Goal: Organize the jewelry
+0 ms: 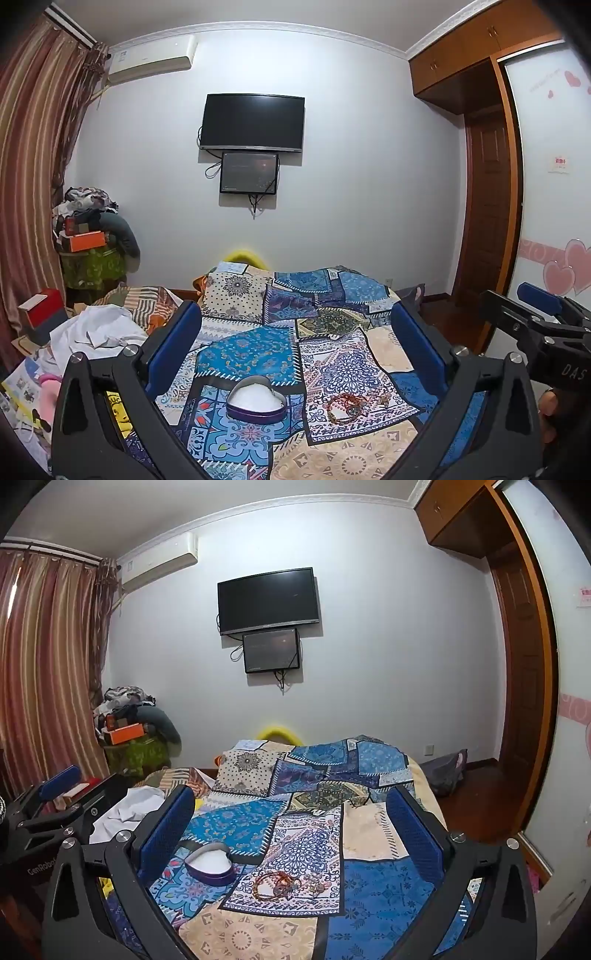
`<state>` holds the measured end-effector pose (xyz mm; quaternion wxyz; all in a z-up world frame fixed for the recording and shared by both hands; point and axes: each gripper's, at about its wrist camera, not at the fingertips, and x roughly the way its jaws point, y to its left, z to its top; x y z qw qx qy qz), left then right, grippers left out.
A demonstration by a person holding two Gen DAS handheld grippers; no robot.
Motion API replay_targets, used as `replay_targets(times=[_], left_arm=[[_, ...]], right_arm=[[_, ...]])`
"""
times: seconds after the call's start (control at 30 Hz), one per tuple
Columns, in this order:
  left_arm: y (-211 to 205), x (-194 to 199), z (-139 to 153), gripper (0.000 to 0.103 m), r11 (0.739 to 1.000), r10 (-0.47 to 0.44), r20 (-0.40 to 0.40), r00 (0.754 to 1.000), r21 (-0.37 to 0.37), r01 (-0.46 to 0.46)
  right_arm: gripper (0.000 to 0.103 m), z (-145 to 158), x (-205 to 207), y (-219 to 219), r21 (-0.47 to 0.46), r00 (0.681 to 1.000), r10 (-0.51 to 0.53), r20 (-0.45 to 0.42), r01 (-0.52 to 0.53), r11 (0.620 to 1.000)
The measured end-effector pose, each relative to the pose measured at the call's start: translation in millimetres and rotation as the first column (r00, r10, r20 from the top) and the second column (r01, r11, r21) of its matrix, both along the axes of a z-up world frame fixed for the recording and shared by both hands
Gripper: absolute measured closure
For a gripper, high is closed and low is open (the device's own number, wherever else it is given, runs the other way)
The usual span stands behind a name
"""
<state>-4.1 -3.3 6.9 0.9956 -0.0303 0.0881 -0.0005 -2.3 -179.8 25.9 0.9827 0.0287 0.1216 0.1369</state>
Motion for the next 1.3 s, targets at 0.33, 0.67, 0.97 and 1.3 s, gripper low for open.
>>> replay_targets(times=[0.33, 0.67, 0.97, 1.3], left_arm=[[3, 1, -5, 0.000, 1.000, 0.002, -0.001, 1.000, 0.003, -0.002], [3, 2, -8, 0.000, 1.000, 0.002, -0.005, 1.000, -0.006, -0.002], [5, 2, -8, 0.000, 1.000, 0.004, -0.010, 1.000, -0.008, -0.004], [4, 1, -9, 0.000, 1.000, 0.003, -0.010, 1.000, -0.009, -0.003]], right_arm=[[0.000, -4, 1, 0, 0.004, 1.000, 0.006, -0.002, -0.006, 1.000], [0.000, -4, 1, 2, 0.004, 1.000, 0.007, -0.002, -0.007, 1.000], [0.000, -6, 1, 3, 0.009, 1.000, 0.010, -0.006, -0.010, 1.000], [0.000, -7, 0, 2, 0.013, 1.000, 0.014, -0.009, -0.014, 1.000]])
